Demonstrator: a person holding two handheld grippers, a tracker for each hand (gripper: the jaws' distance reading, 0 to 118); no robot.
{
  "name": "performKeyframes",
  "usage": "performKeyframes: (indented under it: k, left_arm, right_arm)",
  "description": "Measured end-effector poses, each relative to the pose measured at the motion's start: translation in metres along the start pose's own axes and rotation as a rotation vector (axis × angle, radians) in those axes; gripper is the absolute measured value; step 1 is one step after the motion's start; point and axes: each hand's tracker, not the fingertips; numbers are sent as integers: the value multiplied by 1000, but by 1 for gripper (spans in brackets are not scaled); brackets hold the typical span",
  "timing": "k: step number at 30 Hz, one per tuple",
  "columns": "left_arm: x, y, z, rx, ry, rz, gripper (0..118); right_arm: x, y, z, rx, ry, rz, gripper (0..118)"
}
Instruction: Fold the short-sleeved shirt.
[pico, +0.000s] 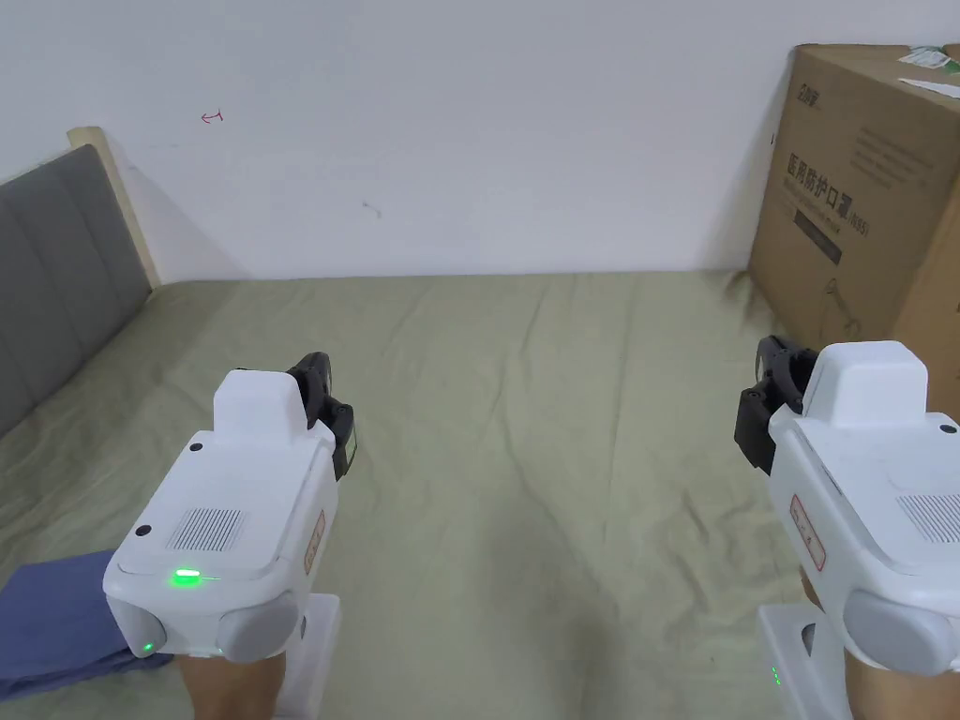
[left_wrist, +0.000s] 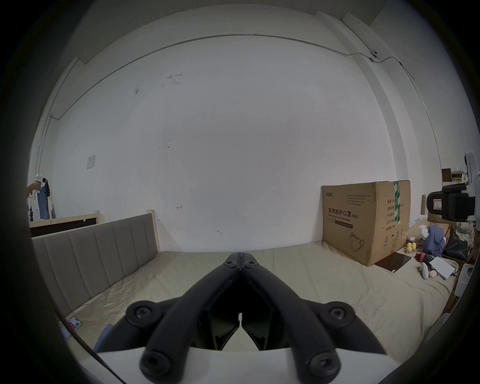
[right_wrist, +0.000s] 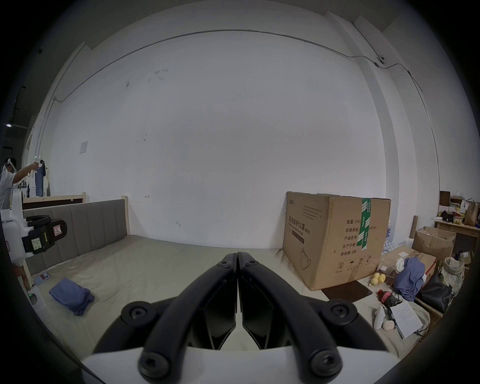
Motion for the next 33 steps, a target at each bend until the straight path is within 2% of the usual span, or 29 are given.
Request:
performKeyframes:
  k: [33]
  left_arm:
    - [-3,-3,-3,1,5,3,0]
  right_arm:
    - [-3,0,-4,-10,3,8,0]
